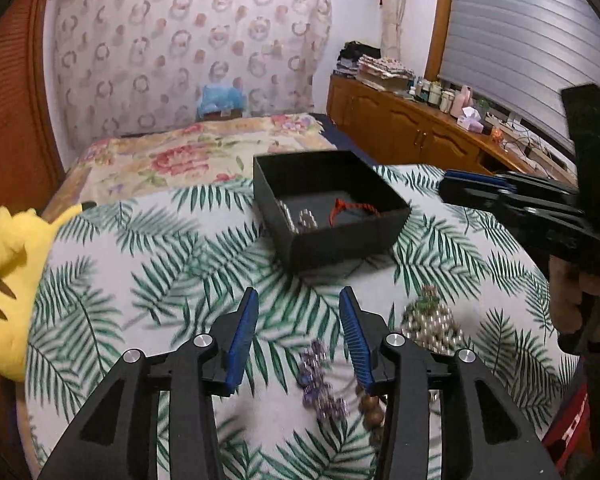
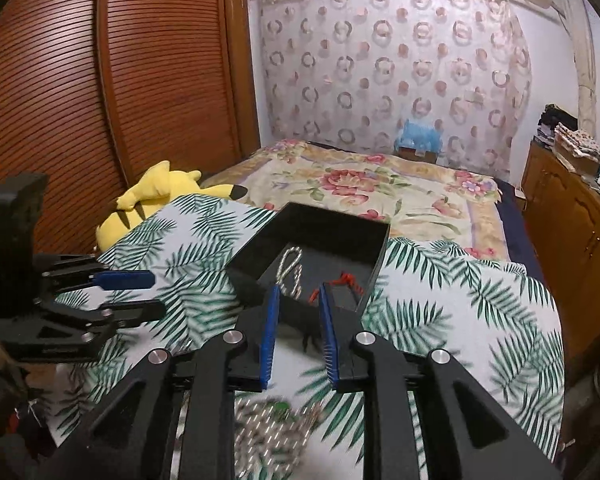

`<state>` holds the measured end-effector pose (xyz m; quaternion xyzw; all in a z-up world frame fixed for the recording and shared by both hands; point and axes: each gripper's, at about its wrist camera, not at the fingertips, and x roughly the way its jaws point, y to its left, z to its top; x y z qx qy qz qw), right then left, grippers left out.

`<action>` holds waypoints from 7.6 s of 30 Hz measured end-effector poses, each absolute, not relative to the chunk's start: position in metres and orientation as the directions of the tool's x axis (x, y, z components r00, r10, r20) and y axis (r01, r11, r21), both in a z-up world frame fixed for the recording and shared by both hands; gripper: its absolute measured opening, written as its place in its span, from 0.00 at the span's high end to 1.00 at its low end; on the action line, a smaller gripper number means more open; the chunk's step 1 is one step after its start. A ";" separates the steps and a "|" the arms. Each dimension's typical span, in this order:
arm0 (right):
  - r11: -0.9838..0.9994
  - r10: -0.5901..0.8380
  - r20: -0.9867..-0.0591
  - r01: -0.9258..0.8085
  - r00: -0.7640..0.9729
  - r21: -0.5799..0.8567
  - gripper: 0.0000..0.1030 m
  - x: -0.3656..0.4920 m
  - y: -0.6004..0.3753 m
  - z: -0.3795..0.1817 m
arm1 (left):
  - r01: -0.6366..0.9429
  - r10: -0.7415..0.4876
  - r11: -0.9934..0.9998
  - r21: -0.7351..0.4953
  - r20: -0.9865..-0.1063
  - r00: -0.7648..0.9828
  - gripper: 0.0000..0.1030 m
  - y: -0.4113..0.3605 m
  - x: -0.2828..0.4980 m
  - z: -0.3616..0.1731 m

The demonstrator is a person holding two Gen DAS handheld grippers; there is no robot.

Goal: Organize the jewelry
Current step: 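Grasp the purple crystal hair clip with the left tool while the right tool reaches the wooden beads, then close the right tool on the brown wooden bead bracelet and lift it, then carry the purple clip with the left tool while the right tool carries the beads to the box, then open the left tool over the box while the right tool releases the wooden beads into it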

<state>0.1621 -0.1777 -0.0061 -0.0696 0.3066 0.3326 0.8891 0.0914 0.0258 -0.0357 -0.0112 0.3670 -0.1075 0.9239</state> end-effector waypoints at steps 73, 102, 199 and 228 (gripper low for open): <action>0.701 0.542 -0.708 -0.709 0.453 0.083 0.65 0.100 -0.142 -0.066 | 0.068 -0.179 0.979 -0.194 -0.646 0.742 0.82 0.065 0.047 -0.058; 0.640 0.588 -0.674 -0.767 0.448 0.048 0.86 0.089 -0.125 -0.029 | 0.049 -0.172 0.977 -0.208 -0.628 0.759 0.82 0.074 0.036 -0.052; 0.724 0.621 -0.510 -0.684 0.596 0.083 0.85 0.259 -0.176 0.048 | 0.187 -0.159 0.982 -0.030 -0.666 0.729 0.82 -0.010 0.217 -0.026; 0.740 0.576 -0.584 -0.669 0.572 0.075 0.73 0.272 -0.155 0.007 | 0.140 -0.176 0.984 -0.108 -0.663 0.727 0.40 0.017 0.144 -0.032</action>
